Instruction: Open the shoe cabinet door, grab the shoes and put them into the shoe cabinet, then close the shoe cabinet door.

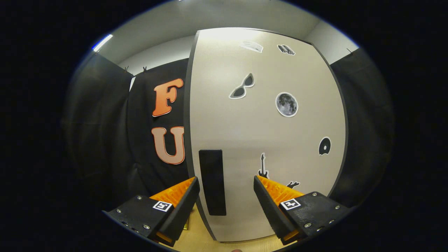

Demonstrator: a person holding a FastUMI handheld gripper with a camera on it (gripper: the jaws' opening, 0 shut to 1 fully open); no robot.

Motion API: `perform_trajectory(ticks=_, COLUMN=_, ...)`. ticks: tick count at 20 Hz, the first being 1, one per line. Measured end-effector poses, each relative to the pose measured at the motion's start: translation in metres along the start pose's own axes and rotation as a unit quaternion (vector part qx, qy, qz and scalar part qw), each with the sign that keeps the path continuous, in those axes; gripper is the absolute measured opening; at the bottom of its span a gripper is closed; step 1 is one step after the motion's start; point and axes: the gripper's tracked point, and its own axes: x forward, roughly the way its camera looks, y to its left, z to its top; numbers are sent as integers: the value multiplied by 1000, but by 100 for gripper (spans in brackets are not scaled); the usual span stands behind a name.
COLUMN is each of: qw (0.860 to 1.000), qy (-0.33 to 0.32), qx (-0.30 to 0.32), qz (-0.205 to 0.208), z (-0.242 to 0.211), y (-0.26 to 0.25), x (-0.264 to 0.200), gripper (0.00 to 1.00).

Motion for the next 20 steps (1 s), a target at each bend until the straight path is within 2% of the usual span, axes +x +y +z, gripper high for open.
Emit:
perform_trajectory(ticks=9, qw=1000, qy=-4, qx=-2, qz=-10, z=19, y=-17, x=-78, gripper=97)
perform_trajectory(ticks=20, qw=999, qy=5, qx=8, qz=-41, z=27, y=-52, x=-213, gripper=97)
